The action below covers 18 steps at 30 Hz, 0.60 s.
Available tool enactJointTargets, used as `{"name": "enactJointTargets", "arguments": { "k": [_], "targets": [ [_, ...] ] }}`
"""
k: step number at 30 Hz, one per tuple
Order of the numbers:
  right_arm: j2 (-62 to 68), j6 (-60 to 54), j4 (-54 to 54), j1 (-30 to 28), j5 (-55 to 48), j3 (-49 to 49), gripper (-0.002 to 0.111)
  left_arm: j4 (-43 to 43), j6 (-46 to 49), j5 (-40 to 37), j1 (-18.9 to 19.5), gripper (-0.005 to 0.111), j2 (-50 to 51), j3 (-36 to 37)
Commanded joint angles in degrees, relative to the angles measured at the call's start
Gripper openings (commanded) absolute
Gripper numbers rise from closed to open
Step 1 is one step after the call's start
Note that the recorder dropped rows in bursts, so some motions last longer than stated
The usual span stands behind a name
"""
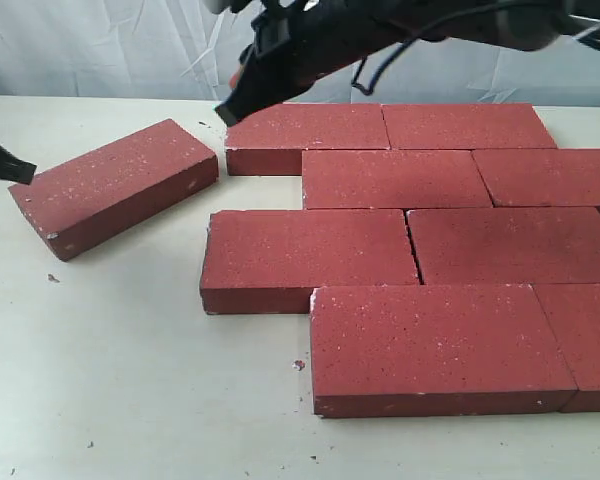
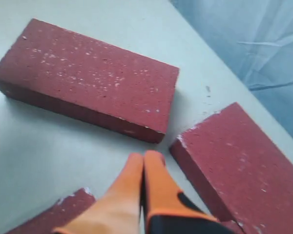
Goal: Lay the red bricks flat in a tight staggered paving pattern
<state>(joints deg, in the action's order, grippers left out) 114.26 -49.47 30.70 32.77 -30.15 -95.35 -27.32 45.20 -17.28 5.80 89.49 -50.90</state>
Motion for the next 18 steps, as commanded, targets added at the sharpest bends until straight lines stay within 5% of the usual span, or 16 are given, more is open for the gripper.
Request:
{"name": "enactJointTargets", "arguments": {
  "k": [1, 6, 13, 18],
  "targets": [
    [12.3, 9.4, -2.3, -0.2, -12.1, -17.9, -0.001, -2.7, -0.3, 6.0, 2.5, 0.0, -0.5, 1.3],
    [18.1, 13.3, -11.9, -0.2, -28.4, -29.5, -0.001, -6.7, -0.2, 10.5, 2.6, 0.0, -0.4, 1.6],
    [15.0, 18.2, -22.0, -0.7, -39.8, -28.4, -0.001, -7.9, -5.5, 25.7, -1.5, 0.0, 3.5, -4.2],
    [8.8, 18.2, -21.5, -1.7, -39.8, -18.2, -0.001, -2.3, -9.1, 16.5, -5.3, 0.0, 13.9, -17.7]
  ]
}}
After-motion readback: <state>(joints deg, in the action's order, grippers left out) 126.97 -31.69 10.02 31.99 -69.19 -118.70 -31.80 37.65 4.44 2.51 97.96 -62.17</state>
